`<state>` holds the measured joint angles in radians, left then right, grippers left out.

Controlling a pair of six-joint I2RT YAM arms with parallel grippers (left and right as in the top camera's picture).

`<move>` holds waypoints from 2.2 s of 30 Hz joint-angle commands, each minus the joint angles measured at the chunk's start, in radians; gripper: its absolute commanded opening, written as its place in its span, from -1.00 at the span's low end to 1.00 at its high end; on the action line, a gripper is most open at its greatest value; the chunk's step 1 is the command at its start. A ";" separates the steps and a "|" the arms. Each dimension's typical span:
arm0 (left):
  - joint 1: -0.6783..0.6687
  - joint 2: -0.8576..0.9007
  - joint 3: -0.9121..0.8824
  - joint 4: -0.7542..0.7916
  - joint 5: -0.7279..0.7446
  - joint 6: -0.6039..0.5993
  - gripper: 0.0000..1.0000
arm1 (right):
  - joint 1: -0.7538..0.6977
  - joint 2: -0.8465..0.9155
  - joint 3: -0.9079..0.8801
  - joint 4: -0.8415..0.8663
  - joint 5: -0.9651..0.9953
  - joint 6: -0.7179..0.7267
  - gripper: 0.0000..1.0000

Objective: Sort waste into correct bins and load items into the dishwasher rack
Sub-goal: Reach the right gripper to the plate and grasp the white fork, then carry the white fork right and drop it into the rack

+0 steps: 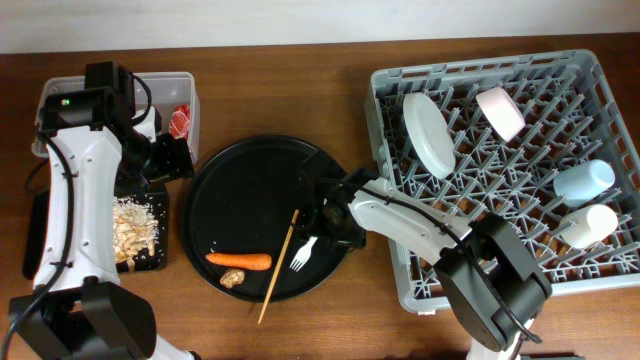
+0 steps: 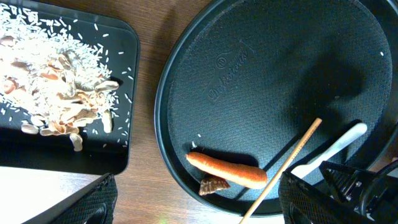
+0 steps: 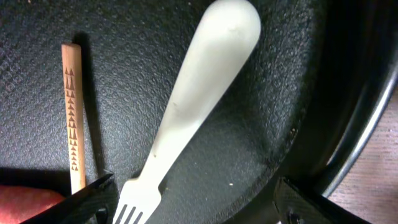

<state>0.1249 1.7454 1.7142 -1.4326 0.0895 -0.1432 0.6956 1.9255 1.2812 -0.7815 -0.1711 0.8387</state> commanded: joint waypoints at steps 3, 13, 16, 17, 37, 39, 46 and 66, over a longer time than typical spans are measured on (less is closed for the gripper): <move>0.002 -0.013 0.003 0.000 0.003 -0.002 0.66 | 0.011 -0.004 -0.008 0.016 0.025 0.050 0.42; 0.002 -0.013 0.003 0.000 0.003 -0.002 0.66 | 0.084 -0.004 0.122 -0.043 0.155 0.056 0.59; 0.002 -0.013 0.003 0.002 0.004 -0.002 0.66 | 0.085 -0.004 0.194 -0.077 0.185 0.051 0.64; 0.002 -0.013 0.003 0.003 0.004 -0.002 0.66 | 0.085 -0.004 0.196 -0.079 0.187 0.053 0.64; 0.002 -0.013 0.003 0.001 0.003 -0.002 0.65 | 0.129 0.188 0.196 -0.105 0.161 0.087 -0.71; 0.002 -0.013 0.003 0.000 0.004 -0.002 0.65 | 0.127 0.186 0.196 -0.114 0.161 0.080 -0.75; 0.002 -0.013 0.003 -0.002 0.003 -0.002 0.65 | 0.063 0.125 0.251 -0.239 0.210 -0.057 -0.90; 0.002 -0.013 0.003 -0.008 0.003 -0.002 0.65 | -0.266 -0.133 0.248 -0.575 0.441 -0.315 -0.91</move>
<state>0.1249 1.7454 1.7142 -1.4368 0.0898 -0.1432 0.4725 1.7943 1.5784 -1.3819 0.2466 0.5850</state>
